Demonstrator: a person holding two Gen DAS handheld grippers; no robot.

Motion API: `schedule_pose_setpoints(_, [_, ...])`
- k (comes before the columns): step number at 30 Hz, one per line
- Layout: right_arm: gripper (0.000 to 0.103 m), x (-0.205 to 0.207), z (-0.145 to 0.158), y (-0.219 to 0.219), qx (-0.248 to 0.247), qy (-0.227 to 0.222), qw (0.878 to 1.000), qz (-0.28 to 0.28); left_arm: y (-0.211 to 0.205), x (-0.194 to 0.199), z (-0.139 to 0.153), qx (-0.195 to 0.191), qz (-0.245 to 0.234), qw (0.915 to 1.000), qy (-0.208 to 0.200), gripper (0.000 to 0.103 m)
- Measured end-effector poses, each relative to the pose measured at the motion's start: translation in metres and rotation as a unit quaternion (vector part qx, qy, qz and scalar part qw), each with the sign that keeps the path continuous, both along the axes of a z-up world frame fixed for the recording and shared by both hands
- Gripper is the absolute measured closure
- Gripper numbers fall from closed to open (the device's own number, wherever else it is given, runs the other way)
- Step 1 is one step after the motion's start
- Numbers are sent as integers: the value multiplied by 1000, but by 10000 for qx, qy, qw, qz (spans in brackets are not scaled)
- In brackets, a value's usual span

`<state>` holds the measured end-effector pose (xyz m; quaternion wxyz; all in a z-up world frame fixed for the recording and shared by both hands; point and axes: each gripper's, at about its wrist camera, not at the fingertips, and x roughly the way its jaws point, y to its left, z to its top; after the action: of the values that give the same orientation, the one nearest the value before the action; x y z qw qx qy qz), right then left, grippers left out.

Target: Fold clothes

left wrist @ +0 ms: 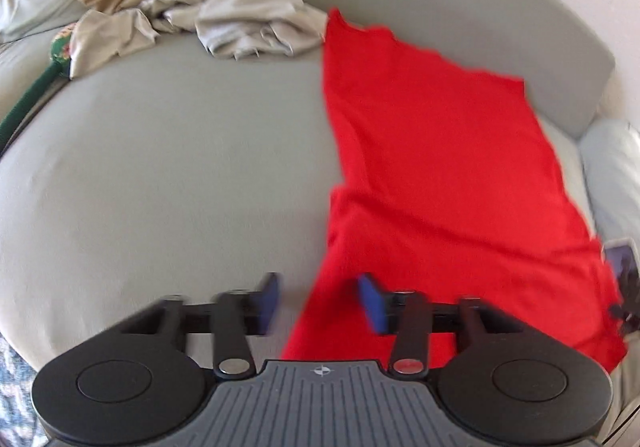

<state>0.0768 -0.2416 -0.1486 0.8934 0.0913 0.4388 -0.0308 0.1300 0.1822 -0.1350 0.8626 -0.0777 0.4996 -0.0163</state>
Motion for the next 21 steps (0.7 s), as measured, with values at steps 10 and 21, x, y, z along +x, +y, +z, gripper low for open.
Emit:
schedule_pose_setpoints(10, [58, -43, 27, -28, 359, -281, 9973, -577, -20, -48, 38, 937, 707, 9912, -609, 94])
schedule_pose_setpoints(21, [68, -1, 6, 46, -164, -313, 9953, 900, -73, -4, -11, 1162, 854, 9881, -539, 69])
